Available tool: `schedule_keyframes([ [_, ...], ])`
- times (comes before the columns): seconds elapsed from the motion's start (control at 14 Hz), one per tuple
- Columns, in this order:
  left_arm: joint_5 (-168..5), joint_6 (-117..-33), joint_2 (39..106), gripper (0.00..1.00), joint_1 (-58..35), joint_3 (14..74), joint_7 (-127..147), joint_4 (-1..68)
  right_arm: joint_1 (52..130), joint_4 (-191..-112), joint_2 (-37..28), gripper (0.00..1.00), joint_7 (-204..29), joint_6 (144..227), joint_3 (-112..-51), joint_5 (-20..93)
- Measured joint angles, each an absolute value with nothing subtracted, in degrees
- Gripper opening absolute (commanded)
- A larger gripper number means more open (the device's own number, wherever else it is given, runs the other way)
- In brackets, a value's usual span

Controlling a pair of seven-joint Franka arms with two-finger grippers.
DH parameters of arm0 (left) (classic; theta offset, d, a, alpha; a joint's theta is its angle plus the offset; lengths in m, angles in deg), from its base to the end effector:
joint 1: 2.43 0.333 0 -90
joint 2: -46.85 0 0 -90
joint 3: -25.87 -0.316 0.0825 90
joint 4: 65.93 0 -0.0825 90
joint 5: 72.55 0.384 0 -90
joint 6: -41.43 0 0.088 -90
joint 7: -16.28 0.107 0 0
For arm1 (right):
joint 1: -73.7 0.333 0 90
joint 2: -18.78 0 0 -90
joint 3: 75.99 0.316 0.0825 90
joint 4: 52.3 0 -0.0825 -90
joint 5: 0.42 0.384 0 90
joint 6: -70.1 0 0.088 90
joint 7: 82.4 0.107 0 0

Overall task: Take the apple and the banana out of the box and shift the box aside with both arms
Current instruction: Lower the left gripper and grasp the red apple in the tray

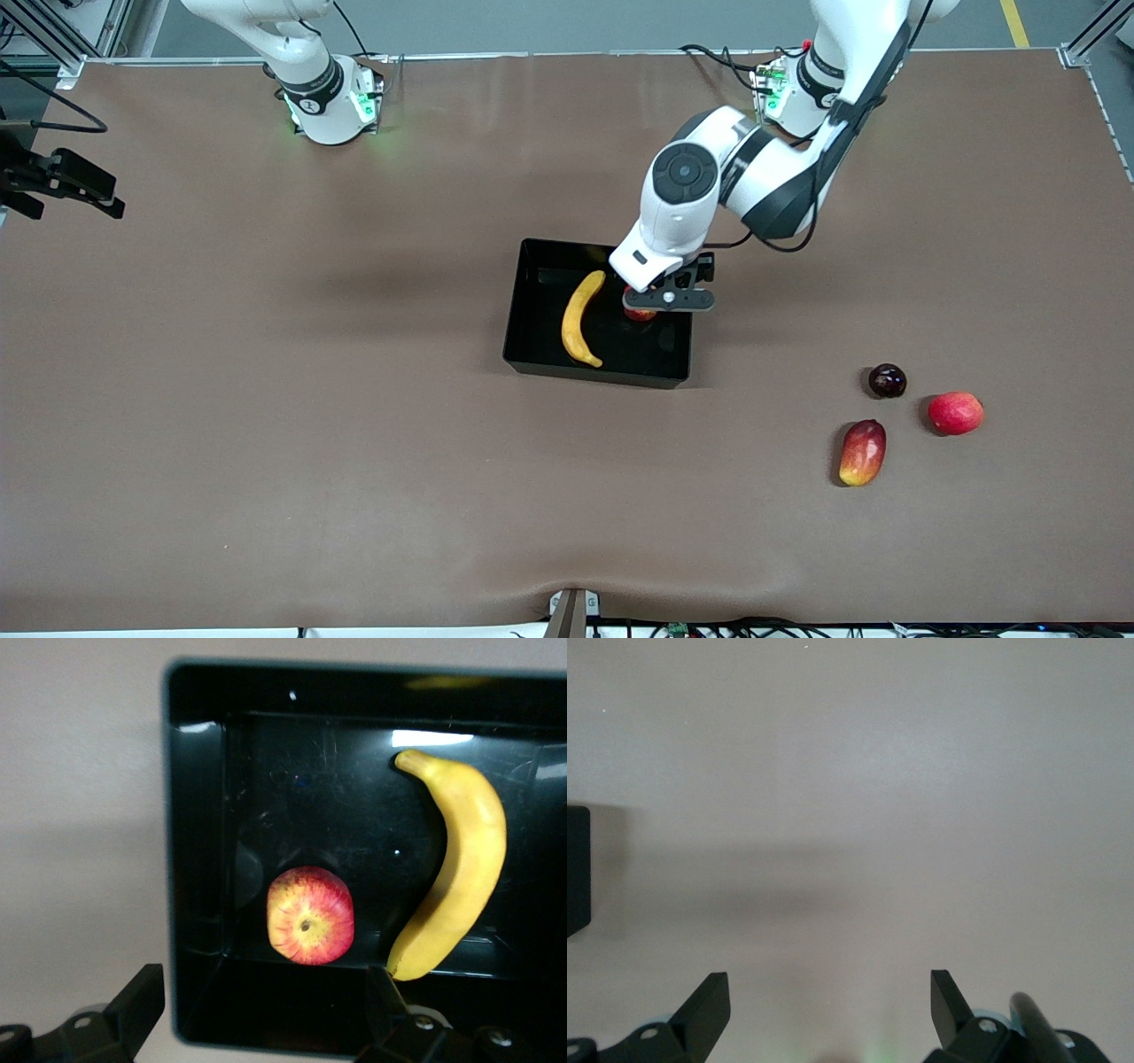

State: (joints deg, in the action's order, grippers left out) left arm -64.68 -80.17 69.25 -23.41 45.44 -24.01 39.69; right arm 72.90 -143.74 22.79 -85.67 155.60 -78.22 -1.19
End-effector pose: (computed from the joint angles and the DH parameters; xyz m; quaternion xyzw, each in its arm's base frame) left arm 0.4882 -0.3922 0.3185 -0.9985 0.0317 0.0377 0.0221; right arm 0.5236 -0.0300 0.6437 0.9998 0.0018 -0.0171 0.0044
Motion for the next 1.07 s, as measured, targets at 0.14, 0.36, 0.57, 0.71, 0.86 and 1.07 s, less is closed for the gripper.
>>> schedule_keyframes([
  [0.14,-64.67,-82.57,71.44,1.0,-23.85,45.44,-25.25,39.94,72.9,-143.74,22.79,1.0,-85.67,155.61,-78.22,-1.19],
  [0.36,-64.37,-87.09,74.07,1.0,-24.64,45.44,-27.95,41.14,72.89,-143.74,22.79,1.0,-85.67,155.63,-78.22,-1.19],
  [0.57,-61.94,-91.17,75.9,1.0,-25.02,45.4,-30.42,43.78,72.89,-143.74,22.79,1.0,-85.67,155.64,-78.22,-1.19],
  [0.71,-61.47,-92.78,77.26,1.0,-25.03,45.38,-31.97,44.5,72.88,-143.74,22.74,1.0,-85.67,155.64,-78.22,-1.19],
  [0.86,-60.42,-93.26,78.22,0.47,-25.01,45.33,-32.44,44.54,72.87,-143.74,22.52,1.0,-85.67,155.64,-78.23,-1.19],
  [1.07,-59.81,-93.43,78.47,0.0,-24.98,45.28,-32.64,44.29,72.87,-143.74,22.2,1.0,-85.67,155.64,-78.22,-1.19],
])
